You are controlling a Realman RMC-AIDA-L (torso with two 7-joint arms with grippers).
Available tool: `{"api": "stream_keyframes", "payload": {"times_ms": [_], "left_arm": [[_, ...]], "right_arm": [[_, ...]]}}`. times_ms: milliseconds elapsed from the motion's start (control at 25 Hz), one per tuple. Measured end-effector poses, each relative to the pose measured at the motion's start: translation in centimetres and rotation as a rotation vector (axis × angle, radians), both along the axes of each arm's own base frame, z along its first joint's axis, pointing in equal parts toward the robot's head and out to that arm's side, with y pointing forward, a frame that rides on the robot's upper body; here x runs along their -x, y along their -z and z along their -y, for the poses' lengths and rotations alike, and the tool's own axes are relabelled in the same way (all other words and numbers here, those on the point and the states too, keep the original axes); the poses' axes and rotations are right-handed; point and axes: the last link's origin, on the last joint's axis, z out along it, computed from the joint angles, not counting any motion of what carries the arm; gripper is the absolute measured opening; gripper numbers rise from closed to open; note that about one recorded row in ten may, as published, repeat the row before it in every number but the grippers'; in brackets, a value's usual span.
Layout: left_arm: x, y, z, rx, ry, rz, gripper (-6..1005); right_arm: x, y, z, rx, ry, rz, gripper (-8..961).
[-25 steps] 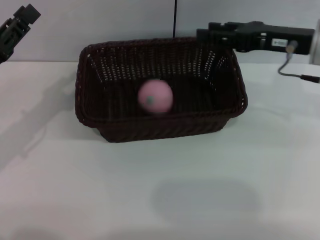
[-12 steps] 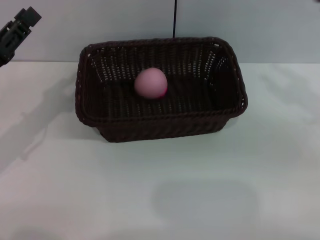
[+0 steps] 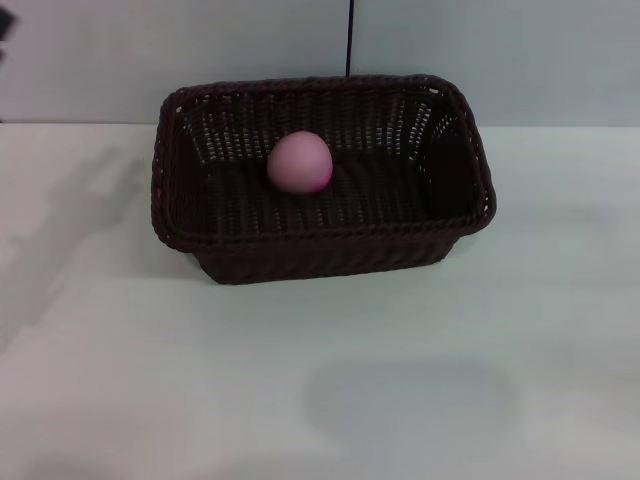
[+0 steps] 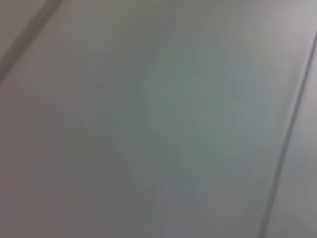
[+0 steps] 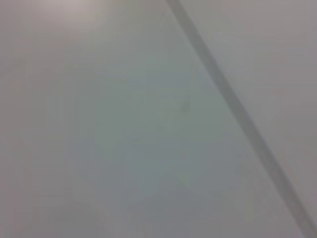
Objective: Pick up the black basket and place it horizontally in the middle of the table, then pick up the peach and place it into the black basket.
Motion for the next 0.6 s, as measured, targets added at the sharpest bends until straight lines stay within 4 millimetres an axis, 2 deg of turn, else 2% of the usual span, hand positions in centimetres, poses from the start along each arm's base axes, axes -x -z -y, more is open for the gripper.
{"api": "stream_keyframes", "payload": {"times_ms": [80, 200, 320, 600], "left_arm": [[0.7, -0.3, 1.2, -0.143, -0.041, 0.004, 481], [1.0, -0.4, 1.9, -0.227, -0.063, -0.012, 481], [1.3, -0.4, 3.3, -0.416, -0.12, -0.106, 481], [1.2, -0.1, 3.5, -0.496, -0.154, -0.163, 481]], "right_arm": [[-1.2, -0.5, 1.1, -0.103, 0.074, -0.025, 618], [-1.8, -0.6, 1.7, -0.155, 0.111, -0.031, 618], [-2.3, -0.4, 2.2, -0.214, 0.167, -0.023, 618], [-2.1, -0.1, 1.9, -0.22, 0.173, -0.014, 617]]}}
